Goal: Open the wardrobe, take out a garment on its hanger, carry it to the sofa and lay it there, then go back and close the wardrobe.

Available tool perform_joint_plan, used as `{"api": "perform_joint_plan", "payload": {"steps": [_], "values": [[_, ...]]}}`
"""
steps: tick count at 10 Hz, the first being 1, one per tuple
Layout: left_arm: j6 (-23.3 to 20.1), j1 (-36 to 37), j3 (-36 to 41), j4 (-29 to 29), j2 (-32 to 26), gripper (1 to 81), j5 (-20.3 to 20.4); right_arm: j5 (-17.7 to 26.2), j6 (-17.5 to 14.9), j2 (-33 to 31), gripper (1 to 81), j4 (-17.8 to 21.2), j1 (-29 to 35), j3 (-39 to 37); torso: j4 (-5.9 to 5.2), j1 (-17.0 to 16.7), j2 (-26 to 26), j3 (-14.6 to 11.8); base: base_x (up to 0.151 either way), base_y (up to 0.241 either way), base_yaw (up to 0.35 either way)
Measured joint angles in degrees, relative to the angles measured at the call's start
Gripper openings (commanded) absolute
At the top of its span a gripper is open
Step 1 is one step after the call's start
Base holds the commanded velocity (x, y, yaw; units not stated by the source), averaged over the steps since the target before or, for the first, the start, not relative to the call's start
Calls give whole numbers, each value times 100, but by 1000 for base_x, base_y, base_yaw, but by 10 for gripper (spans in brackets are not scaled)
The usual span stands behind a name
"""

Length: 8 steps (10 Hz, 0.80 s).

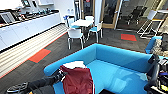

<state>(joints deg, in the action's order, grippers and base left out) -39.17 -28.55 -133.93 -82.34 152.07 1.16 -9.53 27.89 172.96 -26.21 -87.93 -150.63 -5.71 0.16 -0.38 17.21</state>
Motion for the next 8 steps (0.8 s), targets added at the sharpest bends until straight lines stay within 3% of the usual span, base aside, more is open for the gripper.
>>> {"api": "perform_joint_plan", "payload": {"steps": [4, 8], "values": [[0, -372, 27, 511, -112, 811, -54, 9, -4, 2, 811, 0, 0, -4, 0, 0, 0, 0, 0, 0, 0], [0, -1458, -362, 1202, -116, 811, -140, 9, -4, 2, 811, -2, 0, -4, 0, 0, 0, 0, 0, 0, 0]]}}
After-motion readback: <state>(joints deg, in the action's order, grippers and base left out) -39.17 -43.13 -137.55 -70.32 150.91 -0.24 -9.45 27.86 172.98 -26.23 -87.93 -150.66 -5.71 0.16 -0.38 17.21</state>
